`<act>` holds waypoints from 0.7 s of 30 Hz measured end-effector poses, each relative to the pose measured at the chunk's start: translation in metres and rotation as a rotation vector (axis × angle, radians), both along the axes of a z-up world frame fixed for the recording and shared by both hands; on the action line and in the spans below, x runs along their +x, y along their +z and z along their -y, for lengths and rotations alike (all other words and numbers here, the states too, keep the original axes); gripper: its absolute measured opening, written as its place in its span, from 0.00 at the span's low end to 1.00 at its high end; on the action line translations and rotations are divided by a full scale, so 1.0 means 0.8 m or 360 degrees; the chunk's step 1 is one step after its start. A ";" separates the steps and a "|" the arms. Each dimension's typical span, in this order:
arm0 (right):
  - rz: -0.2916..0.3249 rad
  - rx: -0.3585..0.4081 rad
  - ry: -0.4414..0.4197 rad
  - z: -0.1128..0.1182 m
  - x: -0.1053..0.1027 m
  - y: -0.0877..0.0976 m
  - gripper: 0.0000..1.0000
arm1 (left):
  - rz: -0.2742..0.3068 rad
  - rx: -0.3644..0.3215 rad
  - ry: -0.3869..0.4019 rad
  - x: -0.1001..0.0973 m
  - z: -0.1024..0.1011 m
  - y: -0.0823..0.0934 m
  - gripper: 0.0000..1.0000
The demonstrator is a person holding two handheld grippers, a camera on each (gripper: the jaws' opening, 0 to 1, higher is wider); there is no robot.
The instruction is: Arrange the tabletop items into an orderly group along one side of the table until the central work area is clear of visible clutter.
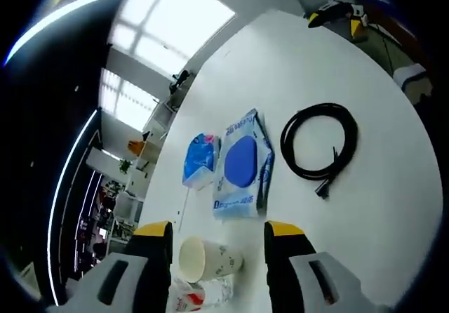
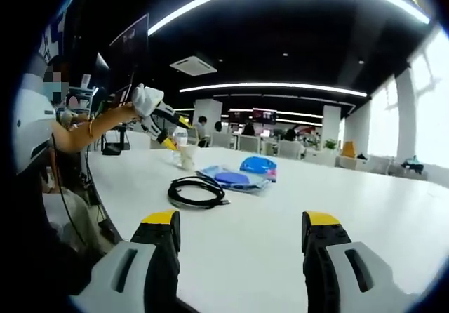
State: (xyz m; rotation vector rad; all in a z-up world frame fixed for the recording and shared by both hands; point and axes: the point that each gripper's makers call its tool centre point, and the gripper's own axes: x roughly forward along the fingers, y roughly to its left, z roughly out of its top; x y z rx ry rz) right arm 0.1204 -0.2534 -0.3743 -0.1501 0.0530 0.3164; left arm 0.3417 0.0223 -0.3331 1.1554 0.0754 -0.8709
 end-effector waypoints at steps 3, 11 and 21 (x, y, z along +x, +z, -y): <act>-0.0013 -0.0014 0.0019 -0.005 0.004 -0.002 0.67 | 0.0020 -0.0017 0.0001 -0.002 0.002 -0.002 0.52; -0.0026 -0.0038 0.0063 -0.014 0.012 0.000 0.66 | 0.0157 -0.0072 0.0006 -0.013 0.009 -0.001 0.52; 0.0026 -0.0084 0.0080 -0.018 0.015 0.010 0.62 | 0.0126 -0.0078 -0.0011 -0.029 0.008 -0.015 0.52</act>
